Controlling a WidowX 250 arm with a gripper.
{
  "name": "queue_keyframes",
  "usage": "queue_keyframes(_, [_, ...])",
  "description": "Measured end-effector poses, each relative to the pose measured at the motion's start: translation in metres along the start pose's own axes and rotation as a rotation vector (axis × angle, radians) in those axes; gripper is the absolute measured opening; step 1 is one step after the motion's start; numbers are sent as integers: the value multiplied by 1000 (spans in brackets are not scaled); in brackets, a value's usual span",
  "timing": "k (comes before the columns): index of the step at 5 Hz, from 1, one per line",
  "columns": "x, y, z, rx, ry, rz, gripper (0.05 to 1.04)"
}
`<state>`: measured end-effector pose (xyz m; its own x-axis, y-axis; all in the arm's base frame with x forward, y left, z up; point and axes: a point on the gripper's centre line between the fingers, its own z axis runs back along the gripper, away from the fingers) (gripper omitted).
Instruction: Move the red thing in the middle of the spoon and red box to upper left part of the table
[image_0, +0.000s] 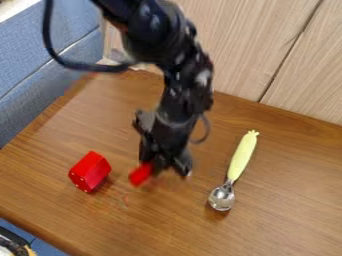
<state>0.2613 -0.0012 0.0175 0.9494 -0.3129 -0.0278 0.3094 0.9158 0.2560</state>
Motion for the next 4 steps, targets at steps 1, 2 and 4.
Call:
queue_keyframes(1, [25,18,20,-30,-64,72,256])
queue_keyframes(2, [56,38,38,-49,-128,140,256])
queue_keyframes(4, [103,79,17,-28,-103,199,256])
